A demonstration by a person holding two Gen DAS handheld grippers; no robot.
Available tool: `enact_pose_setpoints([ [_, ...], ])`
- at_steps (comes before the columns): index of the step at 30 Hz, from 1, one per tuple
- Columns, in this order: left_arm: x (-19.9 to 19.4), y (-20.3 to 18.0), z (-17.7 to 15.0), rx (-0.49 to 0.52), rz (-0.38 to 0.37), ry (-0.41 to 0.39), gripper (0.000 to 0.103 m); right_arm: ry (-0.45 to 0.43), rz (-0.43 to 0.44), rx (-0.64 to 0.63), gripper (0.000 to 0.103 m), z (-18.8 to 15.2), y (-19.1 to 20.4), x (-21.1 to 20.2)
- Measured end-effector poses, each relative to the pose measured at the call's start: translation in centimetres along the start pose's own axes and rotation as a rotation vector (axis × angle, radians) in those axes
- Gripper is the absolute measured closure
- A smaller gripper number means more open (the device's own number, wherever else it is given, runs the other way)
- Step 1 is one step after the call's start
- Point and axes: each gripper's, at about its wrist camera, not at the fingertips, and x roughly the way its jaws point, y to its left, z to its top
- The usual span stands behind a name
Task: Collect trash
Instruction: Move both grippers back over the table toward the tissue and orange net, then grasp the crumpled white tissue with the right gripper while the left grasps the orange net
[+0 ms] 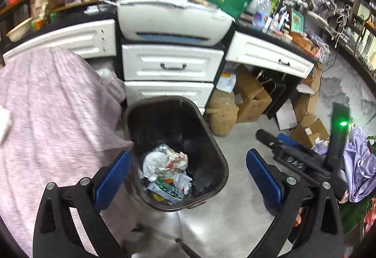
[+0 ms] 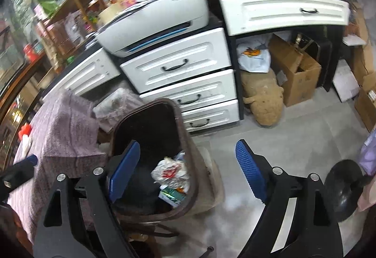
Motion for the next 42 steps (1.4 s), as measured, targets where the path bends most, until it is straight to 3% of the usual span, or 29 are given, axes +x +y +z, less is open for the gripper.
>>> enact_pose_setpoints([
  [9,-7.0,5.7,-0.4,-0.036,0.116,-0.118,0.006,0.024,0.162,-0.173,0.019,0.3,9.1,-0.1],
  [16,-10.8,11.3,-1.6,-0.119,0.225,-0.157,0.006,0.043,0.301,-0.343,0.016,-0.5,17.1,-0.9],
  [24,-14.2,19.4,-4.1,-0.263,0.384,-0.165,0.006,0.141,0.485,-0.437,0.016,-1.3,24.8,-0.7],
  [29,-15.8,24.8,-5.6,-0.375,0.460,-0.159,0.006,0.184,0.535,-0.536,0.015,-2.5,29.6,-0.5],
  [34,-17.0,28.7,-6.2,-0.419,0.536,-0.148,0.006,0.229,0.547,-0.654,0.015,-3.7,34.7,0.7],
  [42,-17.2,32.5,-6.4,-0.500,0.544,-0.137,0.006,0.280,0.504,-0.792,0.015,-4.4,41.5,4.5],
])
